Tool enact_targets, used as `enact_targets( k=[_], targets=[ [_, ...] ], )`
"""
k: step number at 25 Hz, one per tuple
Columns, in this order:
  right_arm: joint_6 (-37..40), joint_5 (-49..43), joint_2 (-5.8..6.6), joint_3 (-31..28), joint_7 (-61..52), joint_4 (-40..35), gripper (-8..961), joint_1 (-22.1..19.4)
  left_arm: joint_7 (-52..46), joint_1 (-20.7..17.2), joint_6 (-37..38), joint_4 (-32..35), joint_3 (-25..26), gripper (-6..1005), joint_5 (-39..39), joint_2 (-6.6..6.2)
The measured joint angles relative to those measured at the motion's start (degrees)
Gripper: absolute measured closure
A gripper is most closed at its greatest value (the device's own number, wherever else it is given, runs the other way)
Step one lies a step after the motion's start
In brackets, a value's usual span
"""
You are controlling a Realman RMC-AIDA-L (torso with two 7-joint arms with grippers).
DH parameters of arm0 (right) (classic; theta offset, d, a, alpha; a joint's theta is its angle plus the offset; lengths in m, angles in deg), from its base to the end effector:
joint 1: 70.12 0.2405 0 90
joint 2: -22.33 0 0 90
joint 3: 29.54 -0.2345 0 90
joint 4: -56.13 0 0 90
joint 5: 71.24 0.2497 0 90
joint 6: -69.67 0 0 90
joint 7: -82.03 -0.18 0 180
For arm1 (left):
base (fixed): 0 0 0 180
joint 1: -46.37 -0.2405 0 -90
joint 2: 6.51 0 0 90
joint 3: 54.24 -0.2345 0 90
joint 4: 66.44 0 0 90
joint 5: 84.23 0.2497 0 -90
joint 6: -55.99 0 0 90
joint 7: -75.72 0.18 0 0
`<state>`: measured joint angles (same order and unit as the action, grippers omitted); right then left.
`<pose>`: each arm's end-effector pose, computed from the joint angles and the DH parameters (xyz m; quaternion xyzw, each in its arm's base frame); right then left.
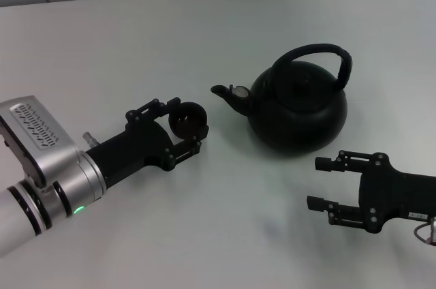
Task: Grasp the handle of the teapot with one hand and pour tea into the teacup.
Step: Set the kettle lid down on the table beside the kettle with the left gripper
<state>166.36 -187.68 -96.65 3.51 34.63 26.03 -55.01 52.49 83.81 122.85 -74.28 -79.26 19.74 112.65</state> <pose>0.3345 0.2552 -0.0311 -0.9420 0.1258 0.2522 0.1824 -0.2564 0.3352 -0.1510 -0.9193 -0.1239 -0.2613 0.2669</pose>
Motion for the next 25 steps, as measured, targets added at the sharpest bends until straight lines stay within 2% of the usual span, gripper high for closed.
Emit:
enact_targets(
  k=[7, 25],
  targets=[
    [0.37, 0.06, 0.00, 0.00, 0.02, -0.05, 300, -0.02, 3.87, 0.61, -5.33, -2.90, 2.59, 282, 0.13, 0.00],
    [0.52, 0.08, 0.09, 0.00, -0.29, -0.05, 300, 0.01, 4.92, 0.78, -8.04, -4.15, 3.68, 267, 0.17, 0.00]
  ],
)
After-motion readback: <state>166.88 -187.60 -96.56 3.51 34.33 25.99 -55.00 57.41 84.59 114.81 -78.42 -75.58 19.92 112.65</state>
